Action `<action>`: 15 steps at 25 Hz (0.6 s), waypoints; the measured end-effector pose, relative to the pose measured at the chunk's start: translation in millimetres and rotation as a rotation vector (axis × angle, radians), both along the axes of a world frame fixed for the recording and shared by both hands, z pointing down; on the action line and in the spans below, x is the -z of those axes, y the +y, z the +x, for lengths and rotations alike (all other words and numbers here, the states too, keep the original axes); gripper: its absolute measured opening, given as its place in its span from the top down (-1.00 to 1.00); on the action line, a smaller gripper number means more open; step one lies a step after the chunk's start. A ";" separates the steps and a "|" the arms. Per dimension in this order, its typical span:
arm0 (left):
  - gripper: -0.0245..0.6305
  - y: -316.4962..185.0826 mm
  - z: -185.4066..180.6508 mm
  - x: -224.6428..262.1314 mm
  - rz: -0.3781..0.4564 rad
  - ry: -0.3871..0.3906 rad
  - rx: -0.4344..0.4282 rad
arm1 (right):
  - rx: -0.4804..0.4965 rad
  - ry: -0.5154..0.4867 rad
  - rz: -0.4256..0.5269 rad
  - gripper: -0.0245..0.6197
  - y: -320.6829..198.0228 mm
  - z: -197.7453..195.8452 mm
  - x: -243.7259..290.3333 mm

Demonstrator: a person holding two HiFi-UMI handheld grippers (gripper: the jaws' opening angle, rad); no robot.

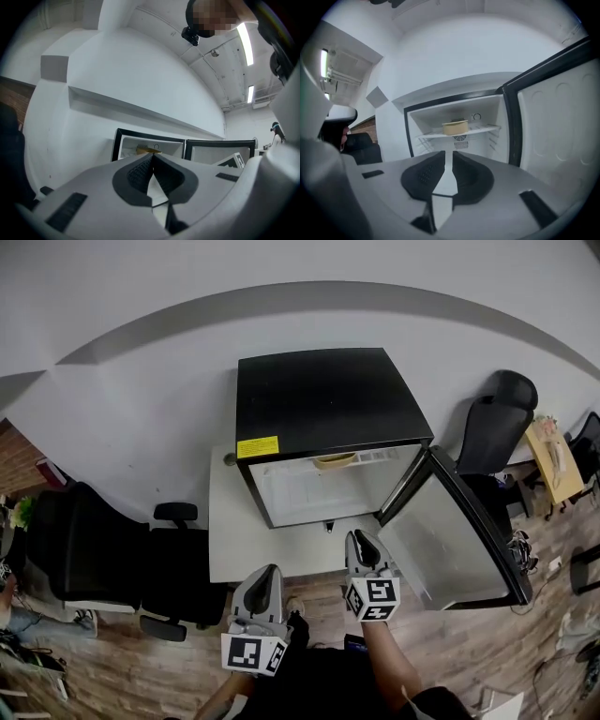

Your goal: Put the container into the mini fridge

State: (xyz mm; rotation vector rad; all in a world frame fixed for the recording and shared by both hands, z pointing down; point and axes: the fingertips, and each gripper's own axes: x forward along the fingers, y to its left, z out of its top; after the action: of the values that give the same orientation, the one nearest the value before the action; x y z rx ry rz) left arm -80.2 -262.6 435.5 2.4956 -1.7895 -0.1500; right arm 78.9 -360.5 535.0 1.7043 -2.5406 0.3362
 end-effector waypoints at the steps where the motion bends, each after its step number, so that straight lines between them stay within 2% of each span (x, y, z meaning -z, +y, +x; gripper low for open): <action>1: 0.90 11.6 3.6 -1.5 -0.005 -0.003 0.007 | 0.007 -0.003 -0.007 0.76 13.4 3.4 -1.7; 8: 0.90 90.0 22.8 -2.6 -0.031 -0.011 0.037 | 0.049 -0.029 -0.015 0.84 98.5 23.5 8.9; 15: 0.90 131.0 16.0 3.4 -0.012 -0.011 0.049 | 0.062 -0.043 0.029 0.84 156.4 19.8 34.6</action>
State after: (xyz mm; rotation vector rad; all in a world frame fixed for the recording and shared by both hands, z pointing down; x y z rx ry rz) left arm -64.2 -131.6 432.1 2.4501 -1.8512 -0.1276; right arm 98.7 -204.1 500.4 1.6405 -2.6349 0.3380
